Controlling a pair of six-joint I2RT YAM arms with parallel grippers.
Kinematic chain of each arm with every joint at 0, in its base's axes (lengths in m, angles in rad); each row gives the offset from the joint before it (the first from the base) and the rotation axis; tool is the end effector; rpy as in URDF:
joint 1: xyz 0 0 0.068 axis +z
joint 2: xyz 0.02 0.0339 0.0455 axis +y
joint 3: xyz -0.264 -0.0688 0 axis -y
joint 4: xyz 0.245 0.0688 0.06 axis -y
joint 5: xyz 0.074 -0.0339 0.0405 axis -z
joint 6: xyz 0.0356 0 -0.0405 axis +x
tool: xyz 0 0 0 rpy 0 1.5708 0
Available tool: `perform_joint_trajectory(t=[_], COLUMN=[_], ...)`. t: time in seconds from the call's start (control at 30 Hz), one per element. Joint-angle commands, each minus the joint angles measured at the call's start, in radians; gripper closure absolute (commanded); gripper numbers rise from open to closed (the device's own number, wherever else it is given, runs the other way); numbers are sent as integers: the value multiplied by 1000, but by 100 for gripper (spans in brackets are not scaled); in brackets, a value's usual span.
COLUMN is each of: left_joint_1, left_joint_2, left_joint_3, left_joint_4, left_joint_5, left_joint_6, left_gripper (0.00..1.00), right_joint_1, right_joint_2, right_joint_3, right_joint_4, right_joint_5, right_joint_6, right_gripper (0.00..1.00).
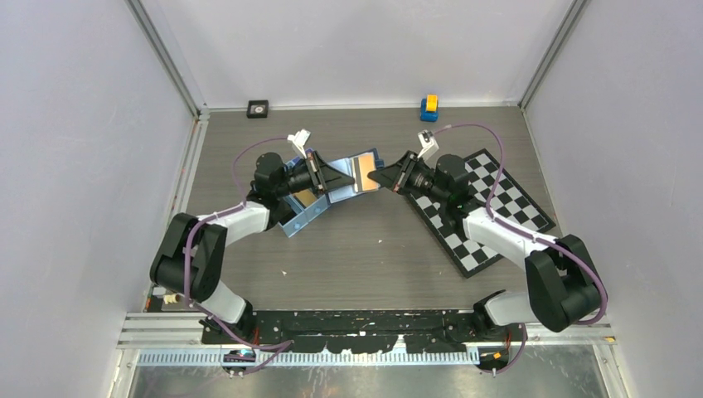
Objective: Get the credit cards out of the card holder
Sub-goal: Remove the credit card from the card holder.
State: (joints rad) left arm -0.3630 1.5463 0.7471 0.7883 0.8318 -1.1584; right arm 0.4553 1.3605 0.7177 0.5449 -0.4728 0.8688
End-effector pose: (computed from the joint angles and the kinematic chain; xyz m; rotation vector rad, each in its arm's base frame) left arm 0.2948 -0.1401 0.2426 0.0272 1.9144 -1.7577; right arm 0.2642 0.1474 0.2625 -0.0154 1.8577 1.3564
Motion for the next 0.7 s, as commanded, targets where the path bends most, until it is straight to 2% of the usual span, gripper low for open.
perform_joint_trajectory(t=[0.0, 0.17, 0.33, 0.53, 0.67], left_joint_1=[-13, -12, -11, -11, -11], left_joint_2=[30, 70, 48, 33, 22], left_joint_3=[17, 19, 30, 55, 39], left_joint_4=[222, 290, 109, -91, -1], left_joint_5=[67, 73, 47, 17, 32], left_joint_6=[-94, -143, -53, 41, 2], left_gripper=[88, 78, 73, 71, 74], right_joint_1=[17, 19, 20, 26, 26], right_joint_2=[35, 63, 60, 51, 59], right_joint_3=[19, 4, -6, -12, 6], right_joint_4=[33, 152, 205, 217, 143], right_joint_5=[-48, -118, -136, -136, -111], right_joint_6=[-2, 59, 82, 81, 57], right_gripper=[95, 90, 89, 89, 89])
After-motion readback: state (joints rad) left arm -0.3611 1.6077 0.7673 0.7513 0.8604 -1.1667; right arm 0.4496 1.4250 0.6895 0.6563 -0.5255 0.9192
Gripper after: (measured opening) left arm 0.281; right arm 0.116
